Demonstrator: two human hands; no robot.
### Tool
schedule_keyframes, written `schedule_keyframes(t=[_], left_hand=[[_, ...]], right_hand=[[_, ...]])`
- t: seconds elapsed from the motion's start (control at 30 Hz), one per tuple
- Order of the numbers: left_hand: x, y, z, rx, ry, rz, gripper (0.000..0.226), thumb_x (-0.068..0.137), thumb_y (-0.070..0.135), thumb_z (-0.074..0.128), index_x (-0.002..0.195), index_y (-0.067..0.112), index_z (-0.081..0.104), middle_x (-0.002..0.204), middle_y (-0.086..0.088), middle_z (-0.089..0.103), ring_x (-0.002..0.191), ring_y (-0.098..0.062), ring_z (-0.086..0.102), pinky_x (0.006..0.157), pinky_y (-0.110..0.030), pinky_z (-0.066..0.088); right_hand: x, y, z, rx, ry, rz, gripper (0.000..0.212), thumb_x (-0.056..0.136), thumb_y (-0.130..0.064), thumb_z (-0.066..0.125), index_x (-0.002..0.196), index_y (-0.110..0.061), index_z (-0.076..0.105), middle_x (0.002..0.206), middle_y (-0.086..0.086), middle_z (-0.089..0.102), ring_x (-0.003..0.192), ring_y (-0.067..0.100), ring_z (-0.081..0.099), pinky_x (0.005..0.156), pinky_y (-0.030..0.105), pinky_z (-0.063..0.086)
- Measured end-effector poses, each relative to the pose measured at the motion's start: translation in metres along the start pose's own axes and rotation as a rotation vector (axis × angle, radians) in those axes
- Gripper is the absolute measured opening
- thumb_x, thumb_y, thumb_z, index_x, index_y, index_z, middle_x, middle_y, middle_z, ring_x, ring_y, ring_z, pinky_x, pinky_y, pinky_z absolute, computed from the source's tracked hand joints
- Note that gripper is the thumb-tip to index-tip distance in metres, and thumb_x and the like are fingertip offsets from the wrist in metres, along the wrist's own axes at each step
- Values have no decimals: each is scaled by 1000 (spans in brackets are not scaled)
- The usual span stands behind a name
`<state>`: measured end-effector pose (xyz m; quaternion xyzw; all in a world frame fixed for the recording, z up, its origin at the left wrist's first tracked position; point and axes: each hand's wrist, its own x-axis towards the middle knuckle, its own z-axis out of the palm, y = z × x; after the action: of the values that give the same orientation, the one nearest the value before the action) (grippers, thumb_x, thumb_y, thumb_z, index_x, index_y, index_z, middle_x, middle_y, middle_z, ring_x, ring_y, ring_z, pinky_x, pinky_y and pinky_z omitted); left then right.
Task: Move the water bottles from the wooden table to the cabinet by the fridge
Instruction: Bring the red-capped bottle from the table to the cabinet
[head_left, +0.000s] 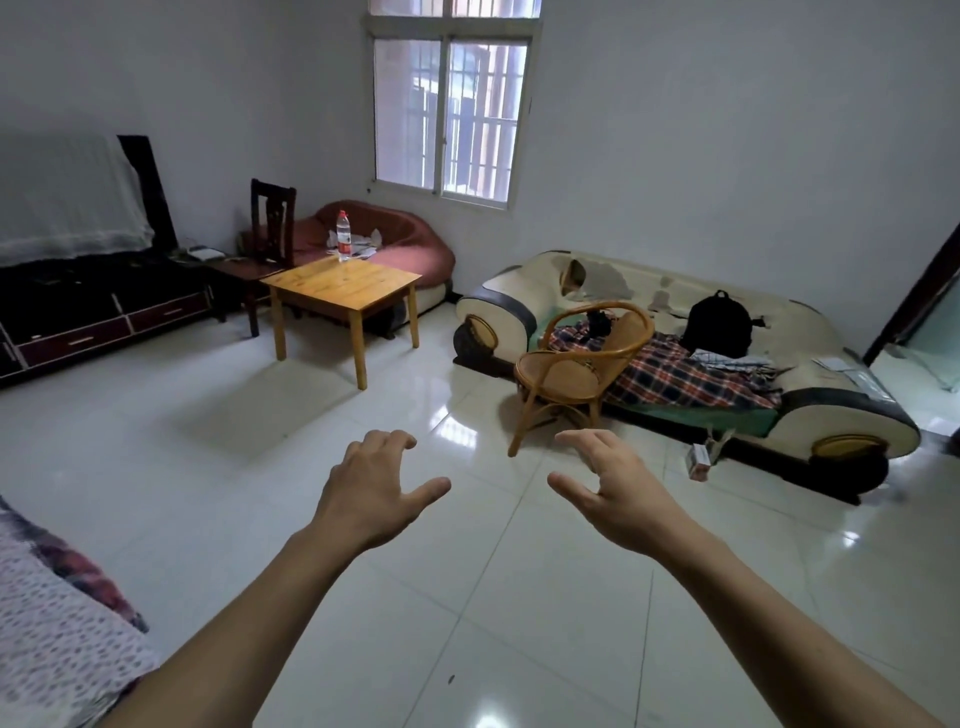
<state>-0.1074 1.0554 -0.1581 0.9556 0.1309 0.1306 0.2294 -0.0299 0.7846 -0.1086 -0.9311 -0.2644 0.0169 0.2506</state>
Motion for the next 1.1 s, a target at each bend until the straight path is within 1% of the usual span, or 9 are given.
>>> schedule_keyframes(t=[0.17, 0.3, 0.43, 0.53, 0.63, 0.77, 0.93, 1.0, 1.1], left_hand=[[51, 1, 19, 67, -25, -28, 63, 86, 69, 53, 136, 32, 48, 143, 7, 47, 127, -19, 44, 101, -38, 43], [98, 7, 37, 153, -62, -72, 67, 85, 71, 53, 140, 33, 45, 146, 8, 44, 130, -19, 42, 105, -38, 39], [147, 14, 42, 193, -85, -121, 70, 84, 69, 55, 142, 31, 42, 148, 7, 42, 134, -19, 38, 107, -39, 37], [180, 16, 41, 185, -50, -149, 67, 85, 68, 56, 141, 32, 44, 145, 7, 44, 133, -19, 39, 107, -38, 38], [209, 12, 40, 180, -37, -181, 65, 86, 67, 57, 140, 32, 44, 143, 7, 45, 132, -18, 39, 106, -38, 39], [250, -4, 43, 159, -15, -210, 66, 85, 67, 57, 140, 32, 44, 143, 7, 44, 133, -18, 38, 107, -37, 39], [305, -47, 45, 122, 7, -225, 65, 85, 67, 57, 139, 32, 46, 144, 7, 45, 133, -19, 40, 106, -37, 40], [332, -68, 43, 111, 20, -234, 66, 85, 68, 56, 140, 32, 47, 145, 7, 45, 132, -20, 41, 105, -37, 40], [380, -97, 32, 83, 53, -238, 68, 85, 69, 56, 141, 32, 45, 145, 6, 46, 130, -20, 43, 104, -37, 41]], right_hand=[[63, 31, 7, -30, -2, -11, 53, 92, -55, 54, 140, -35, 43, 148, -7, 40, 134, 15, 38, 110, 45, 41], [119, 66, 12, -19, -21, -18, 57, 93, -57, 53, 144, -34, 41, 146, -6, 42, 132, 14, 39, 109, 40, 41], [174, 92, 9, -7, -75, -13, 59, 92, -59, 52, 145, -34, 39, 153, -4, 37, 139, 18, 33, 112, 43, 37], [214, 102, 4, 1, -92, -44, 59, 92, -58, 51, 144, -33, 40, 152, -4, 36, 140, 18, 32, 113, 46, 37], [250, 101, 2, 5, -88, -70, 58, 93, -57, 51, 144, -32, 40, 151, -5, 37, 139, 17, 34, 113, 50, 37], [302, 93, 11, 10, -104, -103, 58, 93, -58, 50, 144, -32, 41, 150, -4, 39, 137, 17, 37, 110, 50, 41], [373, 75, 29, 8, -132, -128, 67, 84, -71, 42, 141, -36, 40, 146, -6, 39, 123, 19, 51, 96, 49, 53], [404, 63, 36, -21, -133, -148, 61, 89, -65, 46, 142, -35, 40, 148, -5, 37, 128, 18, 46, 100, 49, 50], [454, 45, 42, -70, -133, -154, 56, 93, -57, 49, 143, -34, 40, 152, -5, 35, 138, 17, 35, 110, 50, 41]])
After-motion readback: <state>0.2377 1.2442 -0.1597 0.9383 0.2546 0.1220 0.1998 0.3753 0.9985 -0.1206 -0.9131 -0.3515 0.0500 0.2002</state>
